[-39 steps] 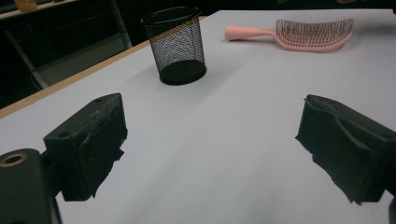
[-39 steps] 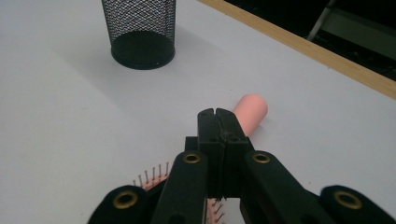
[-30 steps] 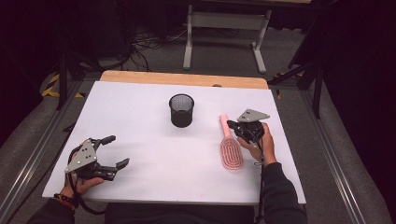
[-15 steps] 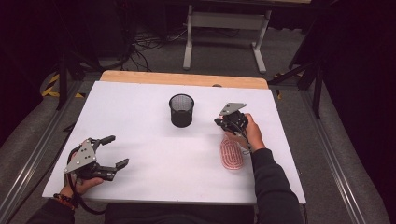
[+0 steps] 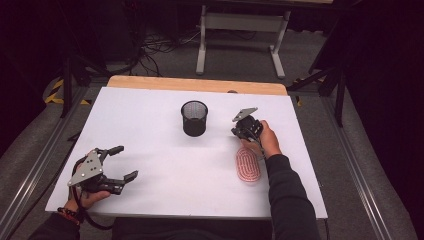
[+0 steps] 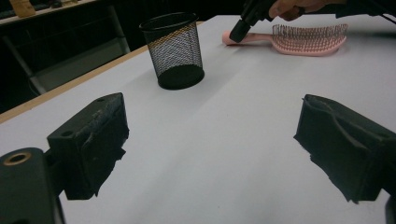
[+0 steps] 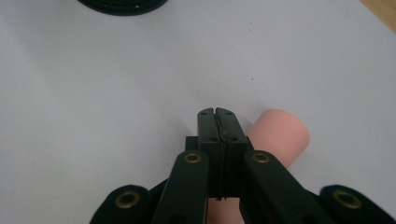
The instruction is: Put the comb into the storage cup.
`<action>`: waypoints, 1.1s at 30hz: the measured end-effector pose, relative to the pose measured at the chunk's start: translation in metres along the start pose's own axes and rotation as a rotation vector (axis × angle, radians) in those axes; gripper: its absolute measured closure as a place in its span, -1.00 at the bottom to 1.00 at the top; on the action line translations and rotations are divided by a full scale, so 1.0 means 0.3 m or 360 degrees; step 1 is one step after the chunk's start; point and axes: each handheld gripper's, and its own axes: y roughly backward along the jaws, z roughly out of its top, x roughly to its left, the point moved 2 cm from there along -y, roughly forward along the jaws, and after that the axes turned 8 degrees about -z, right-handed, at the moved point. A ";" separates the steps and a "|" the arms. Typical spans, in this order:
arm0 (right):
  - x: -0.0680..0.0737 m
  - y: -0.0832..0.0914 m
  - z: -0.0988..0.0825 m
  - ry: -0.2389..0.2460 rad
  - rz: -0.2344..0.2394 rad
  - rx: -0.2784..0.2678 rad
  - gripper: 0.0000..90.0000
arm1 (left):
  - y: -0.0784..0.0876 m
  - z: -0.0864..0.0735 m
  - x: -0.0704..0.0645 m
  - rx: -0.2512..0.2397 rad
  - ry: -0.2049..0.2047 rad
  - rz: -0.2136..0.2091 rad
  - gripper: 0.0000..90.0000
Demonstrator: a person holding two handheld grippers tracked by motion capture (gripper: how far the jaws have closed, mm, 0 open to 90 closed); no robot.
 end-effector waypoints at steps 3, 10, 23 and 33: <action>-0.015 0.005 -0.011 -0.0028 -0.0023 0.0009 0.99 | -0.002 0.000 0.000 0.0000 0.0002 -0.0001 -0.78; -0.091 0.044 -0.091 -0.0164 -0.0107 0.0072 0.99 | 0.001 0.001 -0.001 0.0002 0.0000 0.0006 -0.78; -0.139 0.174 -0.266 -0.0323 -0.0196 0.0214 1.00 | -0.005 0.001 -0.003 0.0012 0.0007 -0.0005 -0.78; -0.090 0.244 -0.365 -0.0337 -0.0180 0.0253 1.00 | 0.009 0.006 0.000 0.0017 0.0000 0.0028 -0.76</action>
